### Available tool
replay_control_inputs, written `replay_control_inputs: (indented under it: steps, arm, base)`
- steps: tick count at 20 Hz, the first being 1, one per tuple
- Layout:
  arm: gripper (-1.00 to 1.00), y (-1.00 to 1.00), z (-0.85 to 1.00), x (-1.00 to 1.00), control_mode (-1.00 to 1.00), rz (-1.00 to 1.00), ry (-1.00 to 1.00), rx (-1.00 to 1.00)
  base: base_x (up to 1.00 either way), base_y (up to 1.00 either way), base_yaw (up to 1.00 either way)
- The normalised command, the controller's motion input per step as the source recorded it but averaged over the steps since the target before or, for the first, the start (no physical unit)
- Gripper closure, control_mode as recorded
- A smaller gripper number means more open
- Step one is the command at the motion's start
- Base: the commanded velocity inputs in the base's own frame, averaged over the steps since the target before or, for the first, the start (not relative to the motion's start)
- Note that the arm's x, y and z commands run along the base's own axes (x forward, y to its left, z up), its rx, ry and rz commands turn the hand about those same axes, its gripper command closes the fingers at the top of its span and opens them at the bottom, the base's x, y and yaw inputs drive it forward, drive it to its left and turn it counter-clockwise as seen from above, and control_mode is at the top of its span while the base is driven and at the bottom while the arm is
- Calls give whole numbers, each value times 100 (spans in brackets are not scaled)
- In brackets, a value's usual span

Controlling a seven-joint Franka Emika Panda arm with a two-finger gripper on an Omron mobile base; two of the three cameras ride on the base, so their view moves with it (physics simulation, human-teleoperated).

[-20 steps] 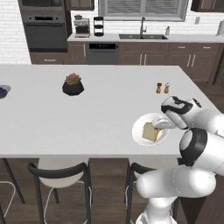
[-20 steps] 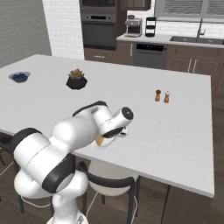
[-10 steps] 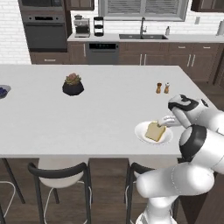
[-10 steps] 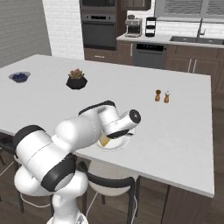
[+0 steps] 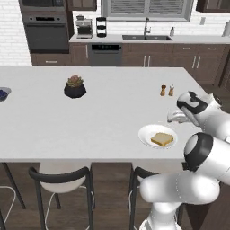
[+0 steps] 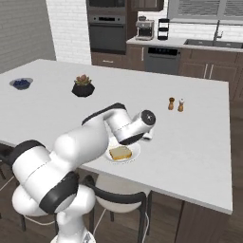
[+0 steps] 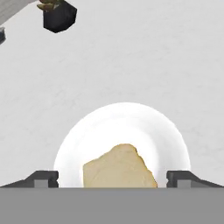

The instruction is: Start the toaster. Once the lever pops up, take the bread to the plate on the dining counter.

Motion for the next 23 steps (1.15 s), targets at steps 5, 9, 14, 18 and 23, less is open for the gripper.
replay_control_inputs:
  steps: [5,9,14,18,23]
  arm:
    - [-100,0,100,-49,-100,-6,1,-1]
    - [-100,0,100,-88,-100,-13,12,0]
    - [-100,0,71,-100,-100,-16,24,0]
    - [-100,0,25,-100,-100,-16,25,0]
    - [-100,0,1,-100,-100,-16,25,0]
  base:
    - [0,0,0]
    - [0,0,0]
    - [0,0,0]
    - [0,0,0]
    - [0,0,0]
